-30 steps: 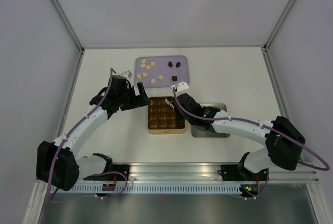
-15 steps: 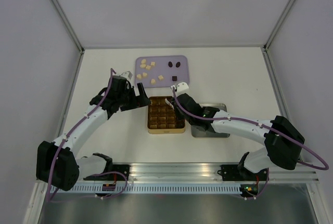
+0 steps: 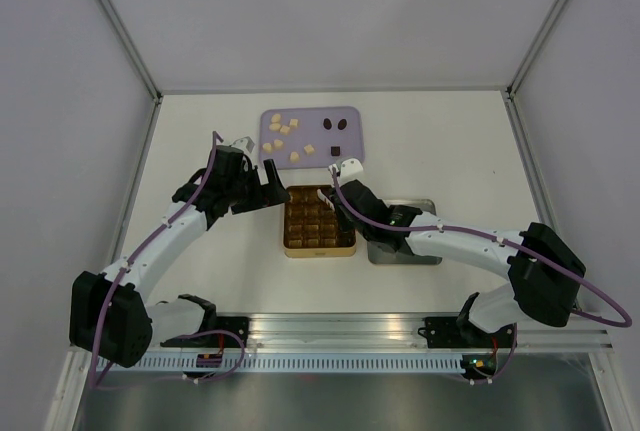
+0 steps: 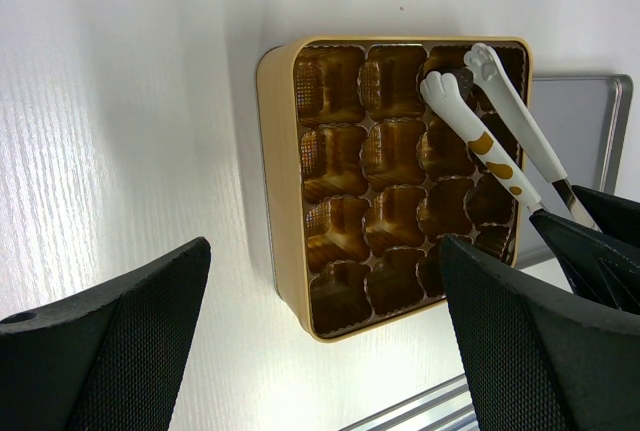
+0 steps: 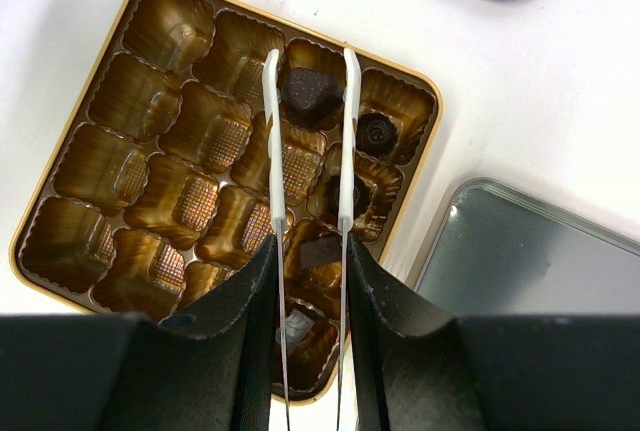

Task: Pack the chocolate
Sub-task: Place the fake chocolate in the packing box.

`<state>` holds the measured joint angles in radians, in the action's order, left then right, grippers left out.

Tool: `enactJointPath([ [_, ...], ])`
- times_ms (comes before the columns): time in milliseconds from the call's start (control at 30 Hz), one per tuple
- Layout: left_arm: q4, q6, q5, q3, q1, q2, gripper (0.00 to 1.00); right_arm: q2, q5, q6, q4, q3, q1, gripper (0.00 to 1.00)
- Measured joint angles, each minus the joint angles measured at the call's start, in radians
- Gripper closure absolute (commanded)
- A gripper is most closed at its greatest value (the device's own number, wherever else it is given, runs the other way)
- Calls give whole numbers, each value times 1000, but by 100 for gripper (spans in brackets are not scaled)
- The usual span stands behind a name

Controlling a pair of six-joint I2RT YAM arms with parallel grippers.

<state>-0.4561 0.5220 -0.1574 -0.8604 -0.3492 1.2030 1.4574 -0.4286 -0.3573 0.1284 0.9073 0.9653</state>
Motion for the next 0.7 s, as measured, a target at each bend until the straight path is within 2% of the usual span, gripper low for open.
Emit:
enactJointPath([
  [700,0,0,0,0,0,0,0,0,0,-7,16,0,6,59],
])
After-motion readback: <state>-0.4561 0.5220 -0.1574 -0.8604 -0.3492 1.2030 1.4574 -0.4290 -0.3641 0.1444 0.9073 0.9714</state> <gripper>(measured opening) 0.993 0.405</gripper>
